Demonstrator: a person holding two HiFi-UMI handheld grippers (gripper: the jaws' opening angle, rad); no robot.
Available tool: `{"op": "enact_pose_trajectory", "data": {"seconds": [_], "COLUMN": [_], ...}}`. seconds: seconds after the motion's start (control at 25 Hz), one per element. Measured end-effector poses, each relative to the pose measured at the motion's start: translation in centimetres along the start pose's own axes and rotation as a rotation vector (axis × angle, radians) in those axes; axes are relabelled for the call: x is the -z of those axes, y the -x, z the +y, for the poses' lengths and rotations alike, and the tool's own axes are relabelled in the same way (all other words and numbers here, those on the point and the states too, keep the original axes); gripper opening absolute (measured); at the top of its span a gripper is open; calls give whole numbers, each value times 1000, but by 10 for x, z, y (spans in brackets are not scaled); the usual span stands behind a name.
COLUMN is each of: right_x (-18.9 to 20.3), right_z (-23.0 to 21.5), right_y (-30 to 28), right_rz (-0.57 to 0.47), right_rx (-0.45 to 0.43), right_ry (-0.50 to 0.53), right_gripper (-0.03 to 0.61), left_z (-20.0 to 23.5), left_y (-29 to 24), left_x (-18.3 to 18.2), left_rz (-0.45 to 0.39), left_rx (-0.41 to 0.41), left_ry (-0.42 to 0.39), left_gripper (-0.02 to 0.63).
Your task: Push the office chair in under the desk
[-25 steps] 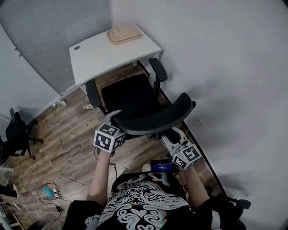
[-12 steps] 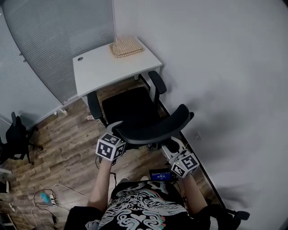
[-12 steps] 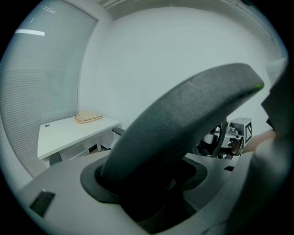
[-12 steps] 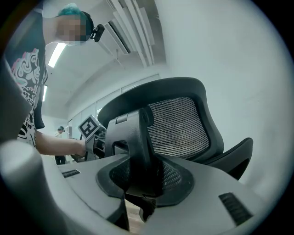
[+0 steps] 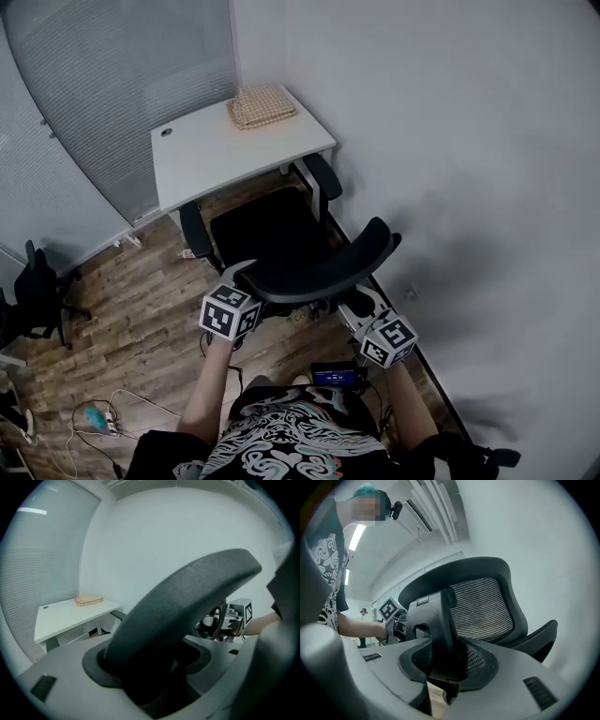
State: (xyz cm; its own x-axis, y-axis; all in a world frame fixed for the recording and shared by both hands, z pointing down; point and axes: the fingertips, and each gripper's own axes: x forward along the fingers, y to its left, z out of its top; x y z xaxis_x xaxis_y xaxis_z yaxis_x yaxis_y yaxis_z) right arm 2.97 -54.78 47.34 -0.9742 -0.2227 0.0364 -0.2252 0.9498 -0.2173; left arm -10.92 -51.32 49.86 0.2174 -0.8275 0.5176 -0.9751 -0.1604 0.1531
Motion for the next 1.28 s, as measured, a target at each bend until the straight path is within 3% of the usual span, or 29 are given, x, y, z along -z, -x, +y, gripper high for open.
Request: {"op": "enact_pose_trajectory", "data": {"seconds": [0.2, 0.68, 0.92, 1.08, 1.28], "right_x": [0, 1, 0, 0, -2], "right_z": [-19, -7, -12, -19, -16], "right_y": [7, 5, 7, 0, 3], "right_rz": [-29, 5, -42, -21, 15], "right_rx": [29, -11, 53, 60, 111], "right_ry": [-12, 5, -9, -17, 9], "right_gripper": [114, 114, 114, 115, 115], "left_z": [-8, -6, -7, -4, 6], "left_y": [-14, -5, -7, -7, 20], "left_x": [-2, 1, 1, -5, 2], "left_rz": [3, 10, -2, -20, -80], "left_rx": [-19, -25, -2, 37, -7], "left_ry": [4, 10, 10, 7, -17], "left_gripper": [310, 292, 293, 299, 328]}}
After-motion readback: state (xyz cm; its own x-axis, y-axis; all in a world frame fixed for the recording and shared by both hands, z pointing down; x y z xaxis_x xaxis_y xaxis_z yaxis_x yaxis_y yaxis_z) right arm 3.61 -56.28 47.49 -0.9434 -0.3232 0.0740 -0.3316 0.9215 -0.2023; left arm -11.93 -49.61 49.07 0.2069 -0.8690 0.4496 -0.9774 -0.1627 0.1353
